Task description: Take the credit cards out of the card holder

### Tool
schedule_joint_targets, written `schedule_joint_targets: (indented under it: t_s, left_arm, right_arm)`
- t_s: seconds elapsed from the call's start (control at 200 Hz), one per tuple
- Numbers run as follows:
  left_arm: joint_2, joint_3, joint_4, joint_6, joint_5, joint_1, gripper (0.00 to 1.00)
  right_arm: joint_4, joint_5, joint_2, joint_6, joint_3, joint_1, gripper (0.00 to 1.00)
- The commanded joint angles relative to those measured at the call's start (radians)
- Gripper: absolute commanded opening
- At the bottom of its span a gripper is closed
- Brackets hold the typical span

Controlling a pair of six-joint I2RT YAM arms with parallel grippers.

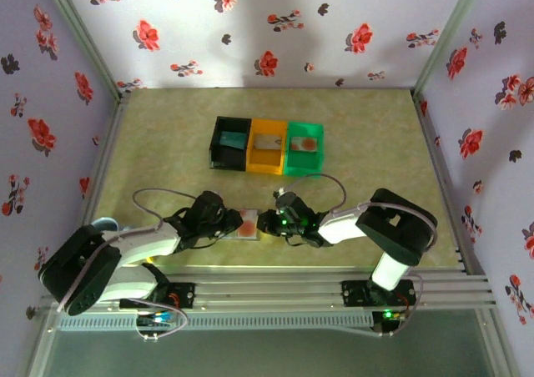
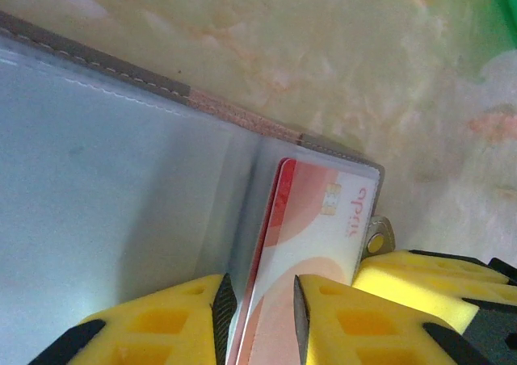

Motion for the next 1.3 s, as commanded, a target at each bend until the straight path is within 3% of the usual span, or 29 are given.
schedule_joint_targets:
  t_s: [0.0, 0.55, 0.86, 1.295]
  left_arm:
    - [0.014, 0.017, 0.006, 0.008, 0.016, 0.008, 0.31]
    - [-0.018, 0.035, -0.041, 0.027, 0.007, 0.010, 0.29]
    - [-0.002, 0.081, -0.067, 0.174, 0.081, 0.011, 0.29]
    - [0.022, 0.184, -0.317, 0.343, 0.094, 0.029, 0.30]
  right_arm:
    - [-0.021, -0.002, 0.021, -0.011, 0.005, 0.010, 0.13]
    - [-0.025, 0.002, 0.051, -0.013, 0.016, 0.016, 0.12]
    - [-0.033, 0.002, 0.051, -0.020, 0.016, 0.016, 0.12]
    - [-0.056, -0.001, 0.039, -0.031, 0.025, 0.016, 0.12]
